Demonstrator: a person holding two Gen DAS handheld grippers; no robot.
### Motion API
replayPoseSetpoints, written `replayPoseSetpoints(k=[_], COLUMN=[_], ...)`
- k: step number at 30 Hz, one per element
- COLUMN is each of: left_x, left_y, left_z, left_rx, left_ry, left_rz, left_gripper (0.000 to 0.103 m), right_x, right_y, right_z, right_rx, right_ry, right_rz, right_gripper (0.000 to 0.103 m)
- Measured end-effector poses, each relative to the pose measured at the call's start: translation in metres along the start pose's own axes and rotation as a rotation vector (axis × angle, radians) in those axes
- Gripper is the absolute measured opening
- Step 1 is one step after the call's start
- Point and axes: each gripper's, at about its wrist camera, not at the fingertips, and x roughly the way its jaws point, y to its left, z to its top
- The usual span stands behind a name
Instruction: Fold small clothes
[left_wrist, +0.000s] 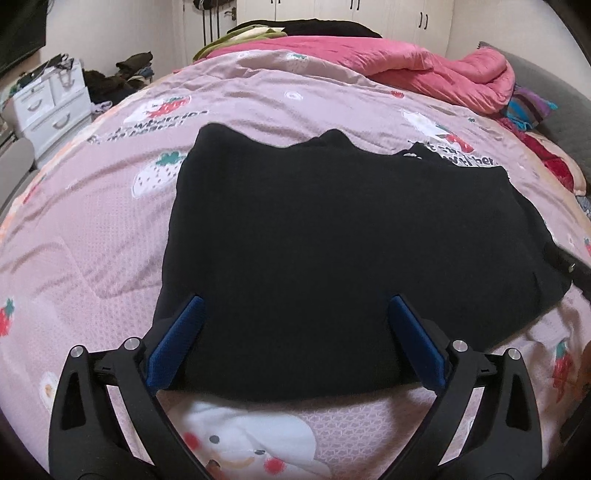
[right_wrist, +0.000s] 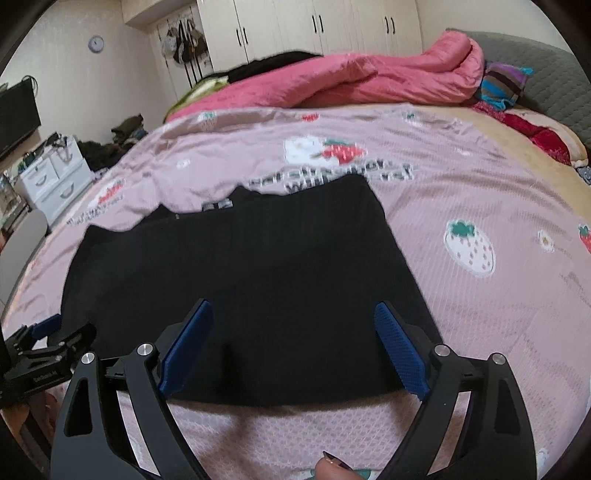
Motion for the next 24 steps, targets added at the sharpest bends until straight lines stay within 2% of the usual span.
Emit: replayPoseSetpoints(k=[4,12,24], left_x=[-0.002,-0.007,-0.02], left_y=[0.002,0.005,0.014], left_z=[-0.004,-0.012,-0.013], left_rx=[-0.011,-0.015,-0.02], left_ry=[-0.003,0.0,-0.004], left_rz=[-0.007,-0.009,0.031], left_gripper=[0.094,0.094,0.094], right_x=[0.011,0.004,-0.008], right_y=[-0.006,-0.011,-0.008], right_z=[-0.009,-0.021,-0.029], right_rx=[0.022,0.026,0.022], right_ry=[0.049,0.051,0.035], right_rz=[-0.004,-0.012,-0.015], right_gripper=[0.09,0.091,0.094])
